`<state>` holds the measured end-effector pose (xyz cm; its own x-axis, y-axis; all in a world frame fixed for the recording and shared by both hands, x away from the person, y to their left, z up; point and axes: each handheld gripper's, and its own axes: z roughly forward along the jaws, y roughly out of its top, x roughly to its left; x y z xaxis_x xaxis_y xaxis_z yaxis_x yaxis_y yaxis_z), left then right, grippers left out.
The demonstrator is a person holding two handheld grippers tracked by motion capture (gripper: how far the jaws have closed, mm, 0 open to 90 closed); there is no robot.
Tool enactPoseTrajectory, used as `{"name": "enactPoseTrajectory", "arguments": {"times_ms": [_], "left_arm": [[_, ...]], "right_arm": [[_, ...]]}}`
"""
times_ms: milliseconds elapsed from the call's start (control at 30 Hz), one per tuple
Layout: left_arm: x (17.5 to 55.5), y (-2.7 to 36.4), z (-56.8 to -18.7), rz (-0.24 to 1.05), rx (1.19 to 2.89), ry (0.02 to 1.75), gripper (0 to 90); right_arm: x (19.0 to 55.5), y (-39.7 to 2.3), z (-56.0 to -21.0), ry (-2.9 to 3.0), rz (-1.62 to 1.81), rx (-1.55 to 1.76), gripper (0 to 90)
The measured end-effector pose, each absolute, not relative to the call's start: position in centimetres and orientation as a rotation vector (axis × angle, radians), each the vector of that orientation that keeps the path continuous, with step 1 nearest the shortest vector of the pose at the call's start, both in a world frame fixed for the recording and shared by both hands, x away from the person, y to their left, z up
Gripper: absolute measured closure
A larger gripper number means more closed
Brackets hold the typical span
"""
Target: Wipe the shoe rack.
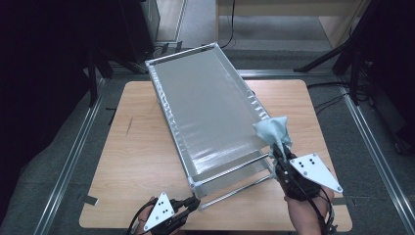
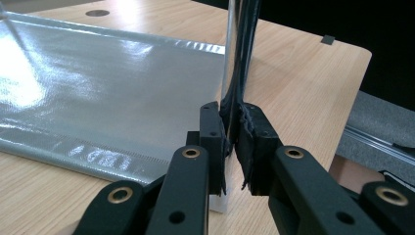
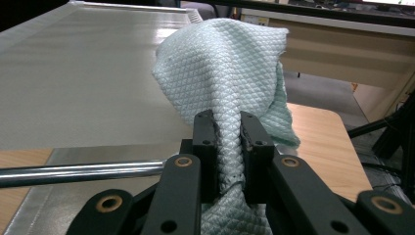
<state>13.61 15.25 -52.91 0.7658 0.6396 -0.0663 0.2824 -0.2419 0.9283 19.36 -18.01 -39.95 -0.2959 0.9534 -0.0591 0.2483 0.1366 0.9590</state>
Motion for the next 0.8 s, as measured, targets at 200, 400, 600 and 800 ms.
{"name": "enactPoseTrajectory", "arguments": {"times_ms": [200, 400, 600, 800], "left_arm": [[13.6, 15.2, -52.9, 0.392, 1.829, 0.711, 82.1], [13.6, 15.2, -52.9, 0.394, 1.828, 0.714, 82.1], [13.6, 15.3, -52.9, 0.391, 1.831, 0.709, 82.2], [13.6, 15.3, -52.9, 0.392, 1.835, 0.707, 82.2]], "right_arm": [[18.1, -15.7, -40.0, 1.76, 1.318, 1.141, 82.5], [15.4, -10.0, -40.2, 1.939, 1.452, 0.967, 82.2], [14.7, -9.1, -40.1, 1.991, 1.467, 0.9, 82.1], [16.3, -14.6, -40.4, 1.817, 1.38, 1.069, 82.0]]}}
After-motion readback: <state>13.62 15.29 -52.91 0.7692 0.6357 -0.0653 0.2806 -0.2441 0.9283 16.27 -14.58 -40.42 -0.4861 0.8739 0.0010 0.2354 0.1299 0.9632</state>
